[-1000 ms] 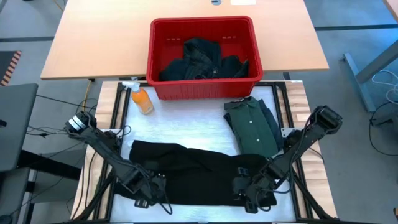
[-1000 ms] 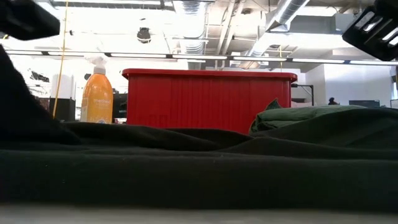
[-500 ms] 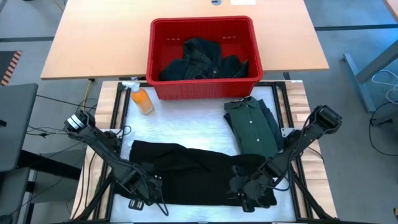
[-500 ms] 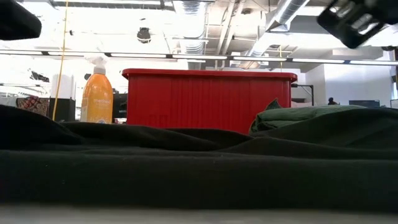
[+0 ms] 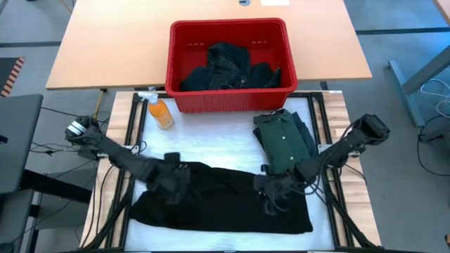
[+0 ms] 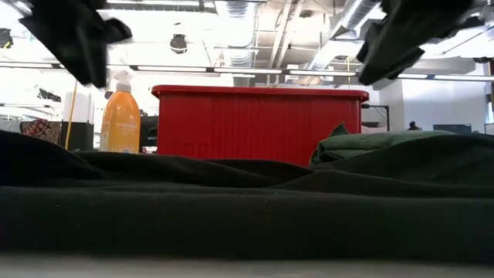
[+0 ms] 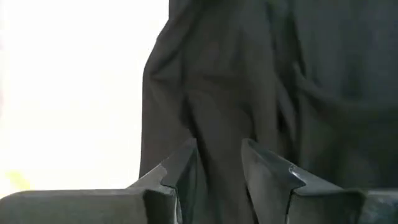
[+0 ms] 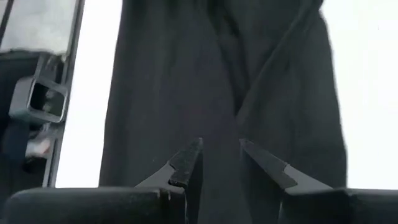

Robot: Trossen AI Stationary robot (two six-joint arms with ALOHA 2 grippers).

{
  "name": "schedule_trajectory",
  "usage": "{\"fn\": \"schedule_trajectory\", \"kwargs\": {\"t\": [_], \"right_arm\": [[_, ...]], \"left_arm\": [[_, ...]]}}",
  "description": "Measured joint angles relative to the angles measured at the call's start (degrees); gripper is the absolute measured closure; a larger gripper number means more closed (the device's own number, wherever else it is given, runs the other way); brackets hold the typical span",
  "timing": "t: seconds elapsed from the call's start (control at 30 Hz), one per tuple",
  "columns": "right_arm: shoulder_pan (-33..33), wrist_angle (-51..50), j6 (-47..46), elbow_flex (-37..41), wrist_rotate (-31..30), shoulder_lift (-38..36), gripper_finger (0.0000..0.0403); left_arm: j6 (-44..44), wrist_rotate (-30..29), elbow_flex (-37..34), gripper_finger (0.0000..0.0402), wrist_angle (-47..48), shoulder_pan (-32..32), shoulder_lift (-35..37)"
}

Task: Fold laundry
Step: Fold the black shirt

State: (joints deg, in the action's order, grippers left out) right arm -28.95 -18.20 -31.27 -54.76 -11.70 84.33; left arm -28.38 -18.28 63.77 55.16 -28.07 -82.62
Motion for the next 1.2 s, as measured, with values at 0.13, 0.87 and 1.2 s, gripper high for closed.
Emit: {"fn": "schedule_trajectory", "kwargs": {"t": [0.13, 0.87, 1.2], "right_arm": [[0.5, 0.0, -0.3, 0.0, 0.0, -0.7, 0.0275], [-4.0, -4.9, -4.3, 0.0, -2.2, -0.7, 0.0275], [-7.6, -4.8, -7.6, 0.0, -6.7, -0.7, 0.0275]], "left_arm": [[3.8, 4.1, -6.4, 0.0283, -6.6, 7.7, 0.1], [6.0, 3.4, -17.3, 0.0285, -16.4, 13.9, 0.1], [9.2, 1.8, -16.0, 0.04, -11.9, 14.1, 0.2]]}}
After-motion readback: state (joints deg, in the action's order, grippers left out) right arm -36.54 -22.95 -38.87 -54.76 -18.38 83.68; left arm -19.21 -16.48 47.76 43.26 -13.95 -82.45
